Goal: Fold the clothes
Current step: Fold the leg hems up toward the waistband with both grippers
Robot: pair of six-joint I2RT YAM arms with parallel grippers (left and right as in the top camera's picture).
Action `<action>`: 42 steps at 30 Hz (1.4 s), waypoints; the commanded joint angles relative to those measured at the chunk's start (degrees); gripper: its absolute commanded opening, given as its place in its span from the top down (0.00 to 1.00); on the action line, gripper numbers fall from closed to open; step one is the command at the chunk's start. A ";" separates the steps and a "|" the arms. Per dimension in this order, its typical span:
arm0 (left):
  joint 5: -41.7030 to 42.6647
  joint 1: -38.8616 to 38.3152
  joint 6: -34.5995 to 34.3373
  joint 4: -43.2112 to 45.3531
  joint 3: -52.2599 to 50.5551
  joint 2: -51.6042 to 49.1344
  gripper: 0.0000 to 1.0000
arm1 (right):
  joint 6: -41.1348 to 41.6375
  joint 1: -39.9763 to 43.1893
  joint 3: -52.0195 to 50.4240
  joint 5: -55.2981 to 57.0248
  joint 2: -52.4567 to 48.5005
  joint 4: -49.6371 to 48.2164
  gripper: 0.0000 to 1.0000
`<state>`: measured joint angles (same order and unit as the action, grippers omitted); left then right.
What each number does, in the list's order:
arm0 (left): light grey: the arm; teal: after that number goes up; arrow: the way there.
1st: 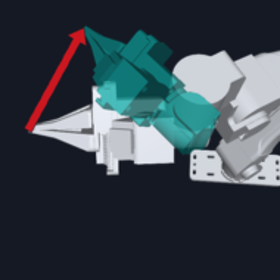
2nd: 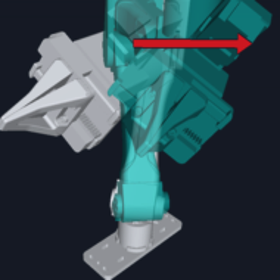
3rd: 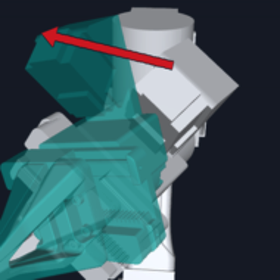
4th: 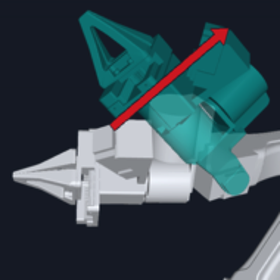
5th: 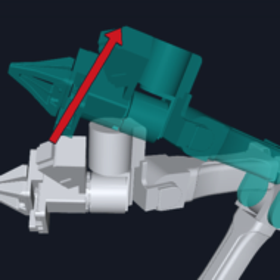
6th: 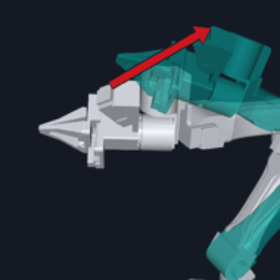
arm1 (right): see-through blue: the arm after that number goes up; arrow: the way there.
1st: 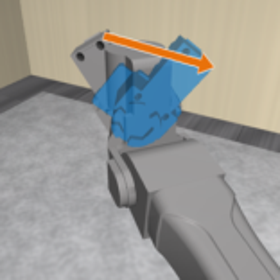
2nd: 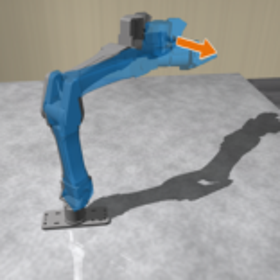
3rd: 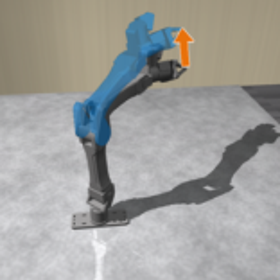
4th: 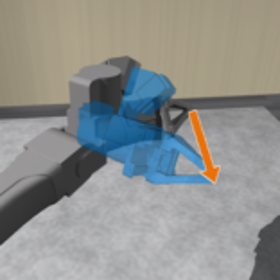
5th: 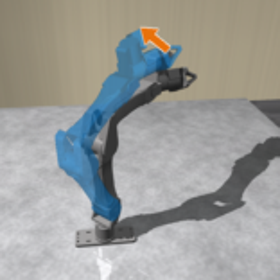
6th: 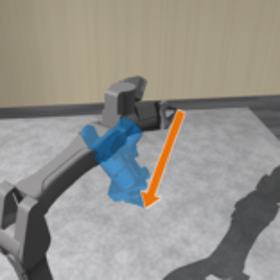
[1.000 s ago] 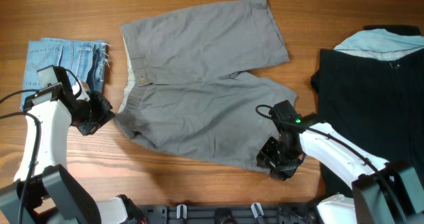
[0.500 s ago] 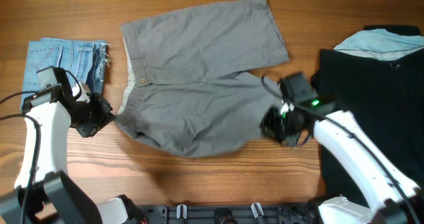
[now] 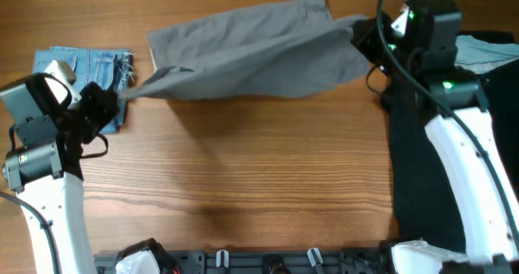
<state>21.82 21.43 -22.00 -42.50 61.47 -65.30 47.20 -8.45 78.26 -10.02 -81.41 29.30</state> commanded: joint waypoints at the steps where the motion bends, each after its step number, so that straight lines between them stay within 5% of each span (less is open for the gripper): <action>1: -1.46 -2.23 -1.46 3.41 0.96 -1.73 0.96 | -0.50 0.76 1.01 -2.23 -6.36 -4.15 0.96; 7: -9.42 -9.22 -2.54 6.25 0.96 -9.14 0.96 | -1.27 0.83 1.01 -1.36 -13.81 -10.80 0.95; 13: -9.25 -10.16 -8.55 23.41 0.96 -21.29 0.93 | -0.55 0.81 1.01 -1.40 -26.97 -32.30 0.83; 15: -9.27 -11.13 -8.79 28.13 0.96 -25.70 0.76 | -0.87 0.81 1.01 -1.40 -31.65 -37.97 0.55; 16: -9.27 -11.50 -9.86 30.58 0.96 -28.09 0.41 | -1.92 1.01 1.01 -1.64 -33.79 -39.85 0.41; 18: -7.50 -11.63 -10.21 31.58 0.96 -31.10 0.11 | -7.32 2.71 1.01 -4.48 -36.04 -38.25 0.29; 21: -7.32 -11.58 -7.23 24.41 0.96 -31.45 0.00 | -16.33 6.86 1.03 -14.45 -35.32 -30.23 0.02; 25: -9.22 -11.58 -0.68 12.24 0.66 -31.47 0.00 | -23.56 15.69 1.03 -26.16 -33.88 -14.60 0.00; 32: -9.35 -11.58 2.29 13.51 -2.34 -36.87 0.09 | -29.66 12.55 0.85 -15.58 -35.82 -3.04 0.05; 34: -4.83 -11.58 2.27 17.64 -2.34 -39.21 0.17 | -30.34 10.97 0.85 -15.45 -37.18 -4.46 0.07; 35: -2.05 -11.58 2.27 20.06 -2.34 -40.00 0.33 | -30.56 10.25 0.85 -15.45 -37.66 -4.72 0.11; 37: -0.17 -11.58 2.05 23.67 -2.34 -40.26 0.65 | -30.67 8.87 0.85 -15.43 -38.14 -4.57 0.37; 38: -0.15 -11.58 2.05 24.26 -2.34 -40.26 0.74 | -30.12 8.41 0.85 -15.45 -38.18 -3.61 0.69; 39: -0.20 -11.50 2.10 23.98 -2.32 -40.26 0.93 | -27.34 8.24 0.85 -15.39 -38.18 -1.53 0.80; 42: -0.22 -9.57 2.10 18.64 -2.21 -39.87 0.96 | -22.62 8.85 0.87 -9.38 -37.55 9.38 0.92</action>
<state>19.57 10.31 -20.23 -20.01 59.24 -105.23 21.30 0.14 79.09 -24.53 -118.15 34.17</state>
